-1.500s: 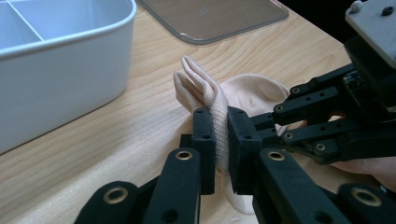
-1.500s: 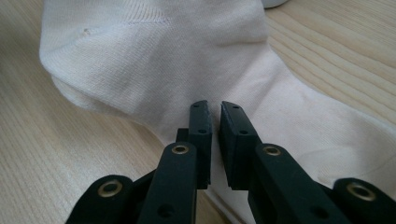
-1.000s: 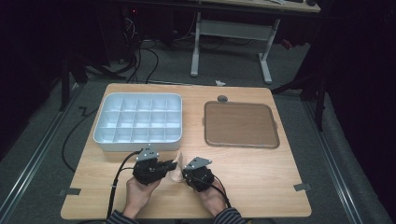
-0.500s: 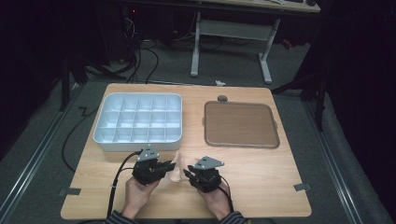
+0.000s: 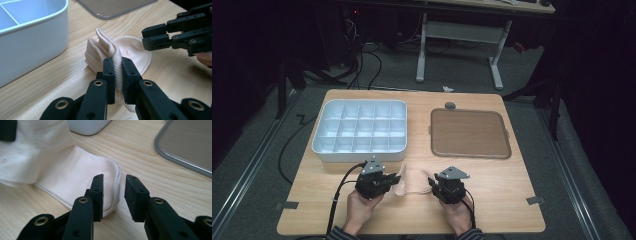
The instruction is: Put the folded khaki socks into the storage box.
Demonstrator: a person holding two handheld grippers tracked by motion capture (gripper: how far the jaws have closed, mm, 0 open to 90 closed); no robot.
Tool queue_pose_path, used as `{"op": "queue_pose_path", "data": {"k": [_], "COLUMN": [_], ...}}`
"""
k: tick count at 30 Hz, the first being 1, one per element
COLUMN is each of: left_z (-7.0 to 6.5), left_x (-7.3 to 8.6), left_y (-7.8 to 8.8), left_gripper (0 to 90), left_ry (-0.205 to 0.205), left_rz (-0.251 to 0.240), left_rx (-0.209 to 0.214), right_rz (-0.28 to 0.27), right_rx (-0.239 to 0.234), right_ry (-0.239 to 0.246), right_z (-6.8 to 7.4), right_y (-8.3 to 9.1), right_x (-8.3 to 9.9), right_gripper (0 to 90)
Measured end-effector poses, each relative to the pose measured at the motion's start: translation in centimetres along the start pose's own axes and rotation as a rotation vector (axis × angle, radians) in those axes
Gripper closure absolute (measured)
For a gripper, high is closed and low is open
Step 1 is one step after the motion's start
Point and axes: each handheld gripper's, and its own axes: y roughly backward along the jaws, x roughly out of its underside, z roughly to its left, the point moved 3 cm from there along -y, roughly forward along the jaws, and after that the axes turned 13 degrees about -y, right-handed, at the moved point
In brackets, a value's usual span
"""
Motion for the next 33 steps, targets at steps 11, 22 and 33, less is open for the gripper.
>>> {"op": "queue_pose_path", "data": {"k": [11,22,33], "left_z": [-0.8,-1.2,-1.3], "left_x": [-0.2,-0.6,-1.0], "left_y": [-1.4,-1.8,-2.2], "left_gripper": [83.3,83.3,83.3], "left_ry": [-0.035,-0.045,-0.036], "left_rz": [0.028,0.060,0.069], "left_rx": [0.032,0.045,0.046], "right_rz": [0.027,0.035,0.047], "right_rx": [-0.026,-0.047,-0.062], "right_ry": [-0.049,-0.046,-0.026], "right_z": [-0.9,-0.9,-0.9], "right_y": [-0.9,-1.4,-1.5], "right_x": [1.0,1.4,1.3], "right_gripper": [84.5,86.1,86.2]}}
